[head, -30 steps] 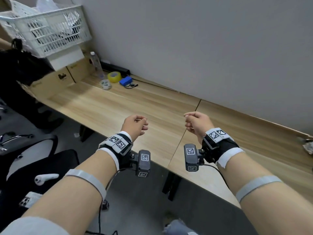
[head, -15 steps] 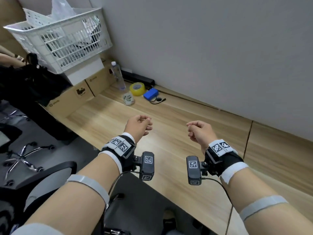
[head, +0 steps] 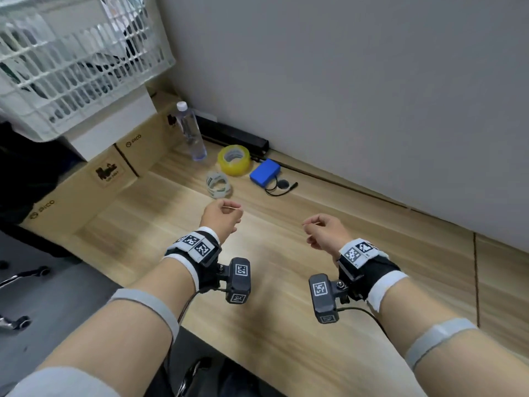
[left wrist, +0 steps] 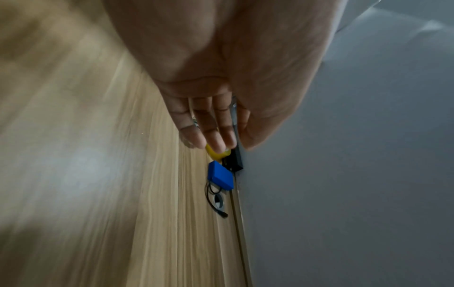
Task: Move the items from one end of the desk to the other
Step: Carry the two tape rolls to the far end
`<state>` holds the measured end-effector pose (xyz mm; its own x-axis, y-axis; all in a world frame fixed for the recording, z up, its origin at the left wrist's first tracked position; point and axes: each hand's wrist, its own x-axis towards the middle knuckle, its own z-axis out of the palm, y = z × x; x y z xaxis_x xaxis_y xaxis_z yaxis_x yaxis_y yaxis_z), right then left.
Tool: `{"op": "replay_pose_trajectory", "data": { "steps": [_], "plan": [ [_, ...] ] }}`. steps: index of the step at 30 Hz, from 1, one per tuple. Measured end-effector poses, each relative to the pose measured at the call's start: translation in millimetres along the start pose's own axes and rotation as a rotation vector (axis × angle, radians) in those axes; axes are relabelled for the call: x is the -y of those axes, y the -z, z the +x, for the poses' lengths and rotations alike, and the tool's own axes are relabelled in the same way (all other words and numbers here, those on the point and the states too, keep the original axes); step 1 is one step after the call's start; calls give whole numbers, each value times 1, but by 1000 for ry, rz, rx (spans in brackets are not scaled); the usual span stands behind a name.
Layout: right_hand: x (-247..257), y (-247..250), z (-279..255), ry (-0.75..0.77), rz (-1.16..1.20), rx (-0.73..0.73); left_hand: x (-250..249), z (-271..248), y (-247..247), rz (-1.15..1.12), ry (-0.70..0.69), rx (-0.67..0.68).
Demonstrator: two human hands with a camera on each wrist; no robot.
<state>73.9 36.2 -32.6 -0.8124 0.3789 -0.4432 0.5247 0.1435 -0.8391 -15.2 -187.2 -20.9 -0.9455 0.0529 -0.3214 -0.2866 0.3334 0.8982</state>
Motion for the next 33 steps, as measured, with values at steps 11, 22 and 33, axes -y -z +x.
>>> {"op": "replay_pose_trajectory", "data": {
  "steps": [11,22,33],
  "plan": [
    [39,-113,152,-270,-125,-132,46,191,34,449,56,65],
    [81,-180,256,49,-660,-222,63,287,28,766,-106,160],
    [113,-245,307,201,-1001,26,78,305,54,707,-132,86]
  ]
}}
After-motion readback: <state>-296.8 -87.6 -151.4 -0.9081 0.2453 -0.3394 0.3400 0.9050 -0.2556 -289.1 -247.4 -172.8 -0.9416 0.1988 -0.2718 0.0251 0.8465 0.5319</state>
